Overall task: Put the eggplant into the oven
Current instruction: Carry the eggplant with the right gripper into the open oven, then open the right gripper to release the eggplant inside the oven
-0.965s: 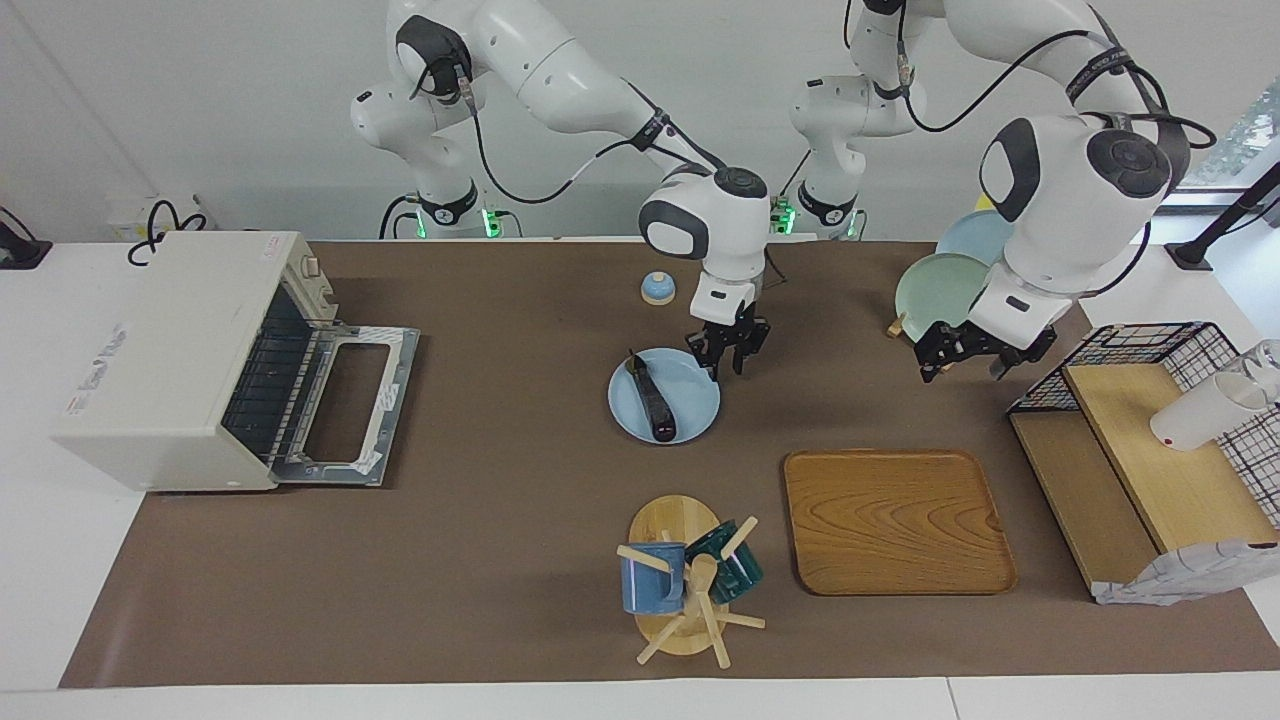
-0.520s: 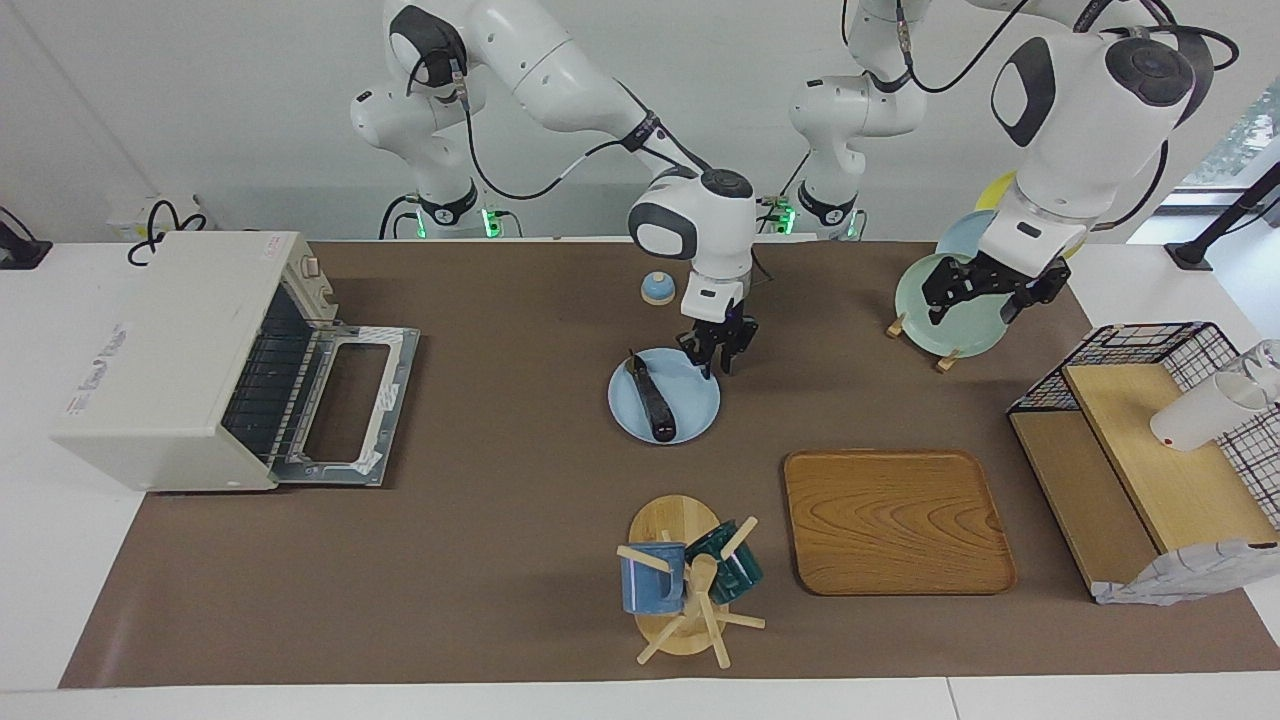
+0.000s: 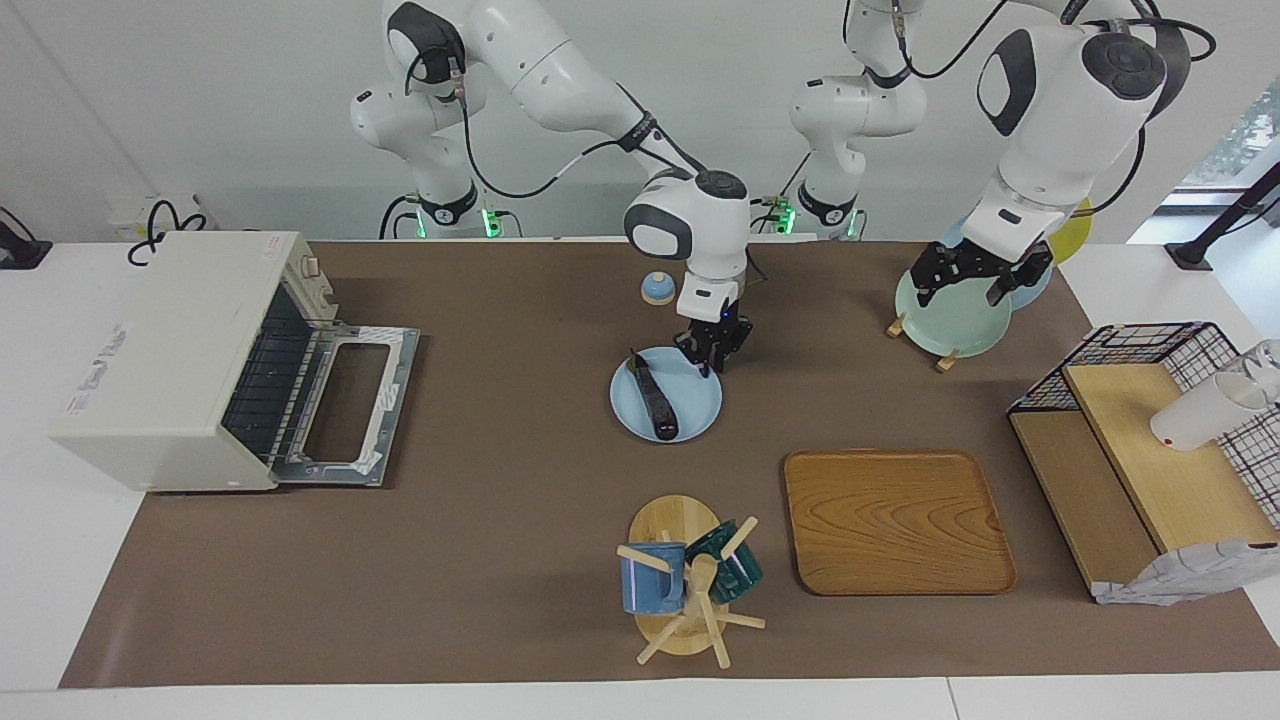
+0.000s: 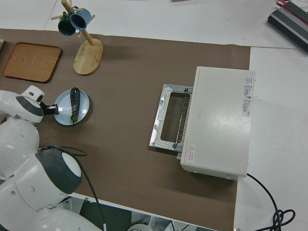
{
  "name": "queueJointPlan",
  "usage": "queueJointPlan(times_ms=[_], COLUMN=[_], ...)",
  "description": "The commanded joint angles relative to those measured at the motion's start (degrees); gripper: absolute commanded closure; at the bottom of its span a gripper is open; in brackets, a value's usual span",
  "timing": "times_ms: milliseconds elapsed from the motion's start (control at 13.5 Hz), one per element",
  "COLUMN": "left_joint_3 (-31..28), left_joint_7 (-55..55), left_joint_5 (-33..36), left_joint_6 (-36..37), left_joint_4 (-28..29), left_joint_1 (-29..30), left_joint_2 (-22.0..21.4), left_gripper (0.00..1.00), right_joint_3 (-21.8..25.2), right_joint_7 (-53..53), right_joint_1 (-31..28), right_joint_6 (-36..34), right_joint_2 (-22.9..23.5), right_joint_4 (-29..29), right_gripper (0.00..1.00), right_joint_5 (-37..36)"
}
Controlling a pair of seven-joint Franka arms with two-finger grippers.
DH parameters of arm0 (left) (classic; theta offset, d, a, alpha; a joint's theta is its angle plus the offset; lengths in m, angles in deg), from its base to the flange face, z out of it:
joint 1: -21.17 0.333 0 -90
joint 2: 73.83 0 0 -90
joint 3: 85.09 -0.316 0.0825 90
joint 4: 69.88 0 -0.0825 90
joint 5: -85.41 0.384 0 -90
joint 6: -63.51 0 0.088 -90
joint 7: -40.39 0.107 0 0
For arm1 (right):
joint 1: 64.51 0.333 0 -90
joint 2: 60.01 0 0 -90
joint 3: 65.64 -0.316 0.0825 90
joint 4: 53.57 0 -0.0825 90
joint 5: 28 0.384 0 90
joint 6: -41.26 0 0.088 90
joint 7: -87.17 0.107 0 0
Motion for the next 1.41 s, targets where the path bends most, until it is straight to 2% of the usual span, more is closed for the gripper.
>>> queueJointPlan(times_ms=[0,74,297,445,594,668,891,1039,1262,1336], left_joint_3=[-0.3,-0.2,0.1,0.1,0.0,-0.1,-0.2,-0.2,-0.3,-0.3], left_joint_7=[0.6,0.6,2.0,1.8,1.4,1.2,1.2,1.2,1.2,1.2], left_joint_5=[1.0,1.0,0.9,0.9,-0.8,-1.6,-1.9,-2.0,-1.9,-1.9], left_joint_6=[7.0,7.0,6.7,6.7,6.2,5.9,5.0,4.9,5.1,5.1], left_joint_4=[-6.4,-6.2,-5.5,-5.3,-4.3,-4.3,-4.3,-4.3,-4.3,-4.3], left_joint_1=[0.0,0.4,2.4,2.2,2.4,2.4,2.3,2.1,1.9,1.8], left_joint_2=[2.1,1.9,1.7,1.5,1.2,1.2,1.2,1.2,1.3,1.3], left_gripper=[0.0,0.0,0.0,0.0,0.0,0.0,0.0,0.0,0.0,0.0], right_joint_3=[-0.2,-0.3,-0.3,-0.4,-0.1,-0.1,0.2,0.2,0.5,0.5], right_joint_7=[-1.8,-2.0,-4.0,-10.2,-16.9,-22.1,-40.7,-43.2,-50.9,-51.3], right_joint_1=[-2.3,-5.1,-13.5,-19.8,-25.9,-30.8,-44.7,-48.2,-53.0,-53.8], right_joint_6=[-11.8,-13.3,-13.3,-13.3,-13.5,-13.1,-12.6,-10.9,-2.8,-2.1], right_joint_2=[-3.9,-6.1,-17.8,-27.2,-31.8,-33.1,-33.3,-33.4,-34.1,-33.5], right_joint_4=[-3.4,-2.3,11.0,20.9,26.0,27.3,27.4,28.8,32.7,32.8], right_gripper=[1.0,1.0,1.0,1.0,1.0,1.0,1.0,1.0,1.0,1.0], right_joint_5=[-1.1,-1.1,-1.0,-0.3,-0.1,0.3,10.5,10.7,10.7,10.7])
